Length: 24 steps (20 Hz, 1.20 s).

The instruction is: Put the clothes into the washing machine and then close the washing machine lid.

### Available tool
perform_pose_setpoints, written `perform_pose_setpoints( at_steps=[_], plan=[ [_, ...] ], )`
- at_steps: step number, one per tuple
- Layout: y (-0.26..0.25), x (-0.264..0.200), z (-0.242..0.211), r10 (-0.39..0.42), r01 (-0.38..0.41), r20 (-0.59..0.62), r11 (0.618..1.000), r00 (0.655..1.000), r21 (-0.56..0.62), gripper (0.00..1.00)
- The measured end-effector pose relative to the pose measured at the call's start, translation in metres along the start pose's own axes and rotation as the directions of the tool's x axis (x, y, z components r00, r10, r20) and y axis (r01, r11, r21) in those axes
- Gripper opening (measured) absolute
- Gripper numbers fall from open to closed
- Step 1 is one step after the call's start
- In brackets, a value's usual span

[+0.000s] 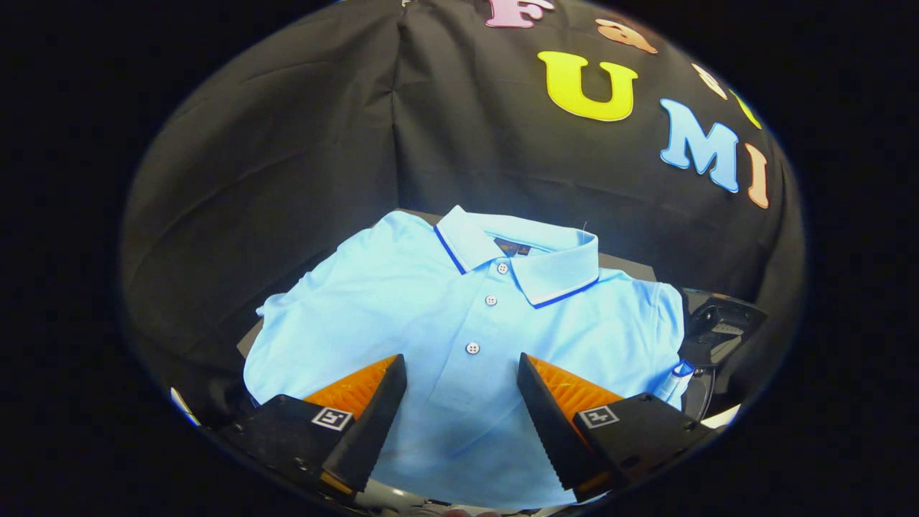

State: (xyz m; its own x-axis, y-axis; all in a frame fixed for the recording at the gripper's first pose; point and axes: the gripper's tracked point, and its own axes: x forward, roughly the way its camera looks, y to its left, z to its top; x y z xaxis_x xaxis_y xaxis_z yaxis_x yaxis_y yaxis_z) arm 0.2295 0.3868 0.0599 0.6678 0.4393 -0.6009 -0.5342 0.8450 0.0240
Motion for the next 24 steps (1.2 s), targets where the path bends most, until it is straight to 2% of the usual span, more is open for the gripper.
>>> perform_pose_setpoints(
  at_steps=[2, 4, 5, 8, 10, 12, 13, 17, 22, 24],
  plan=[
    [0.000, 0.002, -0.002, 0.008, -0.008, 0.003, 1.000, 1.000, 0.001, 0.99],
    [-0.003, 0.000, -0.003, 0.001, -0.001, -0.006, 1.000, 1.000, 0.008, 0.92],
    [-0.004, 0.000, -0.002, 0.002, -0.002, -0.013, 1.000, 1.000, 0.011, 0.92],
    [0.010, -0.001, -0.002, 0.028, -0.028, -0.025, 1.000, 0.999, -0.002, 0.47],
    [0.009, -0.002, 0.002, 0.014, -0.015, -0.019, 0.999, 1.000, -0.052, 0.16],
    [0.007, -0.003, 0.002, 0.001, -0.006, -0.028, 0.988, 1.000, -0.153, 0.06],
    [0.008, -0.004, 0.004, -0.003, 0.000, -0.018, 0.988, 1.000, -0.156, 0.02],
    [0.007, -0.014, 0.015, 0.012, -0.008, 0.042, 0.996, 0.999, -0.087, 0.02],
    [-0.006, -0.056, 0.071, 0.039, -0.020, 0.216, 0.996, 0.976, -0.092, 0.01],
    [-0.003, -0.063, 0.071, 0.079, -0.068, 0.192, 0.996, 0.978, -0.065, 0.01]
  ],
)
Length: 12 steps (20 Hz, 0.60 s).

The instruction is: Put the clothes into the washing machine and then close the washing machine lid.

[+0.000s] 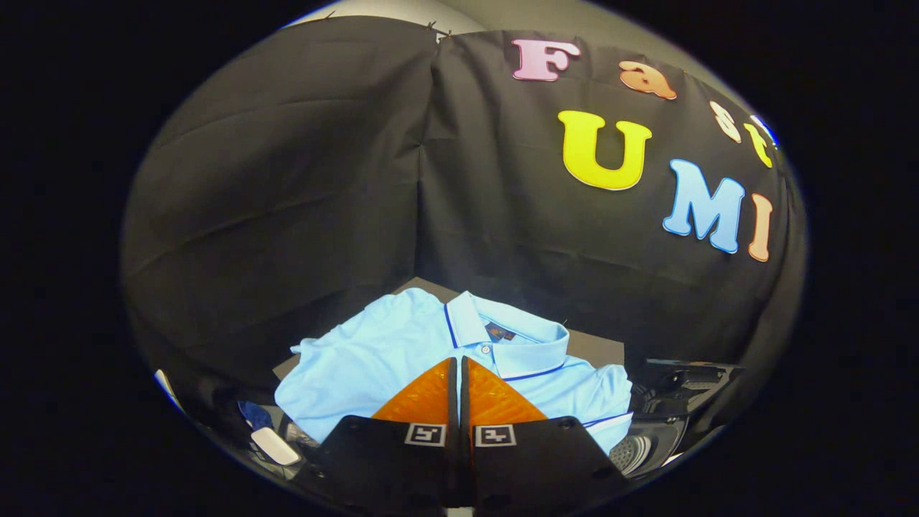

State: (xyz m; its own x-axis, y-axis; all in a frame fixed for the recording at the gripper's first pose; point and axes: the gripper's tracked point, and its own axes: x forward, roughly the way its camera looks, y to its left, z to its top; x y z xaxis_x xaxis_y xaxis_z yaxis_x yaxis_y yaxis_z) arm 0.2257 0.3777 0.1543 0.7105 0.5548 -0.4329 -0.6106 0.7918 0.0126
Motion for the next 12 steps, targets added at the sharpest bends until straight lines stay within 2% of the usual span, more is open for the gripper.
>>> perform_pose_setpoints(
  at_steps=[4, 5, 6, 8, 12],
  plan=[
    [0.000, 0.012, -0.026, 0.022, -0.014, -0.092, 0.997, 0.995, 0.077, 0.02],
    [0.001, 0.030, -0.043, 0.029, -0.016, -0.130, 0.995, 0.991, 0.102, 0.03],
    [0.009, 0.020, -0.055, 0.056, -0.036, -0.164, 0.992, 0.985, 0.120, 0.34],
    [0.004, 0.038, -0.072, 0.026, -0.005, -0.201, 0.994, 0.979, 0.106, 0.95],
    [0.005, 0.042, -0.084, -0.027, 0.044, -0.228, 0.997, 0.973, 0.067, 0.97]
  ],
)
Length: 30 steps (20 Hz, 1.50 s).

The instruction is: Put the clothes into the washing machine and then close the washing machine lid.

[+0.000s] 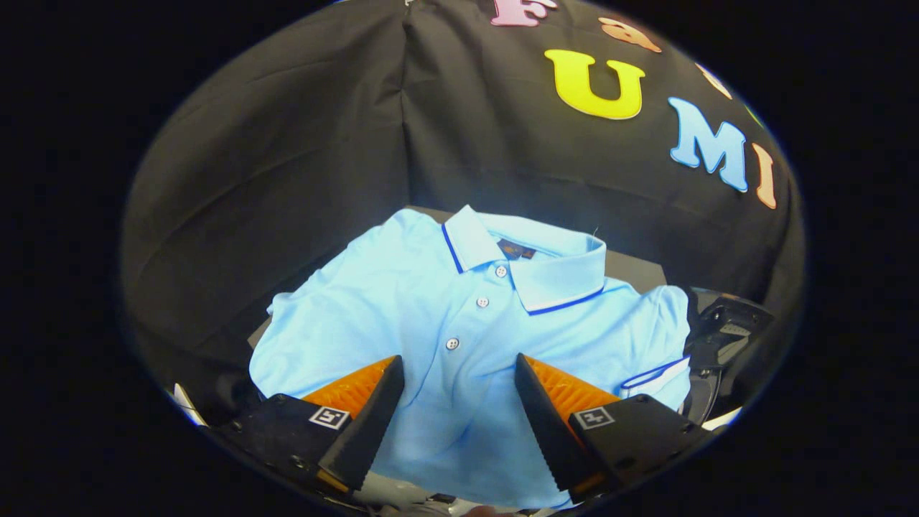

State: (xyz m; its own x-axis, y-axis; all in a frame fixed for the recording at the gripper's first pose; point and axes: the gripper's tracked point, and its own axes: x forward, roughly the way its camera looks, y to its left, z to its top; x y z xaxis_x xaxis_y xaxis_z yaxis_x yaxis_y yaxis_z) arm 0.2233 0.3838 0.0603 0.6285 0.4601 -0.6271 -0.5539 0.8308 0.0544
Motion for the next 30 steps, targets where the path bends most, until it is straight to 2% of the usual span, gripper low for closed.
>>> perform_pose_setpoints(
  at_steps=[1, 4, 6, 8, 10, 12, 19, 25, 30],
  plan=[
    [0.001, 0.001, 0.002, 0.002, -0.002, 0.000, 1.000, 1.000, -0.011, 0.99],
    [0.004, -0.001, 0.001, 0.035, -0.035, -0.008, 0.999, 0.999, -0.016, 0.60],
    [0.006, -0.001, 0.003, 0.059, -0.059, -0.001, 0.998, 0.998, 0.030, 0.34],
    [0.006, 0.000, 0.001, 0.050, -0.050, 0.010, 0.998, 0.999, 0.024, 0.08],
    [0.008, -0.005, 0.004, 0.037, -0.036, 0.040, 0.999, 0.999, -0.027, 0.02],
    [0.008, -0.006, 0.007, 0.030, -0.026, 0.073, 0.998, 0.997, -0.060, 0.02],
    [-0.002, -0.038, 0.037, 0.073, -0.068, 0.159, 0.997, 0.985, -0.033, 0.01],
    [-0.033, -0.072, 0.056, 0.080, -0.066, 0.233, 0.995, 0.969, -0.069, 0.02],
    [-0.069, -0.105, 0.062, 0.096, -0.092, 0.274, 0.995, 0.957, -0.028, 0.01]
  ],
)
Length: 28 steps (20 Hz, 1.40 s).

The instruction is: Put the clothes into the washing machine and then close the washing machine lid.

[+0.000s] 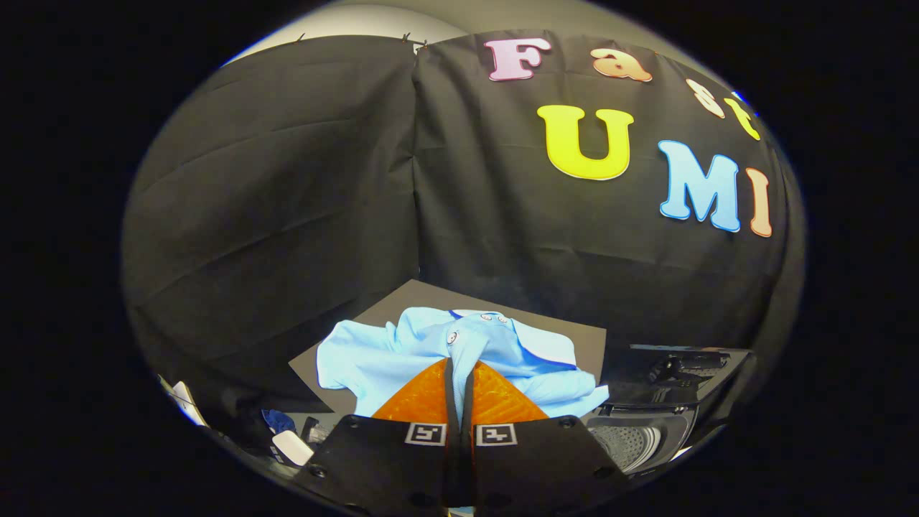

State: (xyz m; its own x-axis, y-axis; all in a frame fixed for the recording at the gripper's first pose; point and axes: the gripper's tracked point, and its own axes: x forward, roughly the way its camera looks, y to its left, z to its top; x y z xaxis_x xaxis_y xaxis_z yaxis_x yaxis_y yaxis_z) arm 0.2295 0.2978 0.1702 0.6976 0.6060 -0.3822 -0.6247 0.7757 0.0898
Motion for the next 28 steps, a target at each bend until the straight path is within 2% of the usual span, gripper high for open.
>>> perform_pose_setpoints(
  at_steps=[5, 17, 22, 28],
  plan=[
    [-0.059, -0.031, 0.002, -0.030, 0.029, 0.025, 0.999, 0.999, 0.041, 0.01],
    [-0.210, -0.107, -0.033, -0.178, 0.175, 0.024, 0.980, 0.984, 0.090, 0.01],
    [-0.256, -0.131, -0.045, -0.222, 0.219, 0.022, 0.971, 0.975, 0.095, 0.01],
    [-0.287, -0.143, -0.055, -0.224, 0.220, 0.025, 0.968, 0.974, 0.118, 0.01]
  ],
)
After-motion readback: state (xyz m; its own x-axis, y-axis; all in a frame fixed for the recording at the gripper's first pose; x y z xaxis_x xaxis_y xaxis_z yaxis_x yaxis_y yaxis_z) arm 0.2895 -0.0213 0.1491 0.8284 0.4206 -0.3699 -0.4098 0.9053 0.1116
